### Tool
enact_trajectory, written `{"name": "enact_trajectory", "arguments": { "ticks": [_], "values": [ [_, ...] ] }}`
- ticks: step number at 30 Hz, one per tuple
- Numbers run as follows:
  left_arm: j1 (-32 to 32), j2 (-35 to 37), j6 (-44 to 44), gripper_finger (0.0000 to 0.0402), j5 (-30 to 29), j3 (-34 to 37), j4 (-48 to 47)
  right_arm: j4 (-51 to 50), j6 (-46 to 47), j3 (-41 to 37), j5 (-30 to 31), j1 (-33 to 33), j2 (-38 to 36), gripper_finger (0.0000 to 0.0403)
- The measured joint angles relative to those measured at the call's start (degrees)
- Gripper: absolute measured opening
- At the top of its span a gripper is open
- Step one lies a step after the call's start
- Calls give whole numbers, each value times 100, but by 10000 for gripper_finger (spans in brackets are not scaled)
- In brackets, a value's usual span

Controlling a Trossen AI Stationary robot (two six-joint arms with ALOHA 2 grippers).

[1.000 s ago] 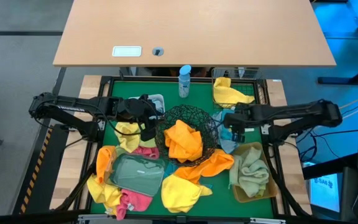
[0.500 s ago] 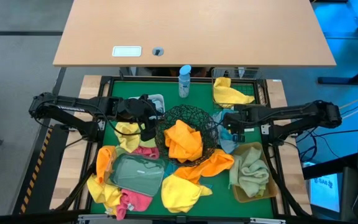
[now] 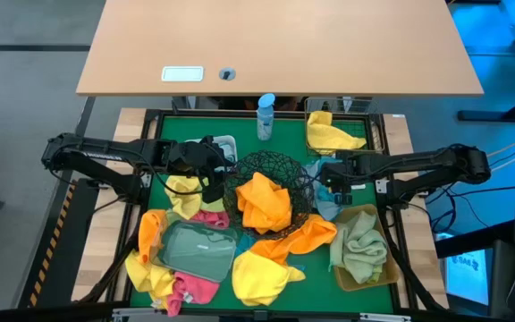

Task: Sort microfiber towel by color & place in baskets
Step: Put the blue microfiber towel into the white bin

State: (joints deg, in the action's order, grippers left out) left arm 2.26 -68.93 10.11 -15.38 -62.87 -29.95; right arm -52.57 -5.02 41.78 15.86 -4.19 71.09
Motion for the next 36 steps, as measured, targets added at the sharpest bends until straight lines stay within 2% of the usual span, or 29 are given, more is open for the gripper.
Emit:
{"name": "enact_trajectory", "arguments": {
  "ticks": [4, 7, 16, 21, 25, 36],
  "values": [
    [0, 0, 0, 118, 0, 0, -1, 2, -2, 0, -2, 0, 255, 151],
    [0, 0, 2, 118, 0, 0, 1, 6, 0, 0, 18, 0, 485, 130],
    [0, 0, 2, 118, 0, 0, -1, 9, 0, 0, 45, 1, 789, 9],
    [0, 0, 0, 118, 0, 0, 0, -26, 13, 66, -32, 2, 782, 22],
    [0, 0, 0, 118, 0, 0, -1, -328, 15, 335, -48, 2, 782, 7],
    [0, 0, 0, 118, 0, 0, 1, -1377, 15, 1668, -48, 2, 780, 4]
  ]
}}
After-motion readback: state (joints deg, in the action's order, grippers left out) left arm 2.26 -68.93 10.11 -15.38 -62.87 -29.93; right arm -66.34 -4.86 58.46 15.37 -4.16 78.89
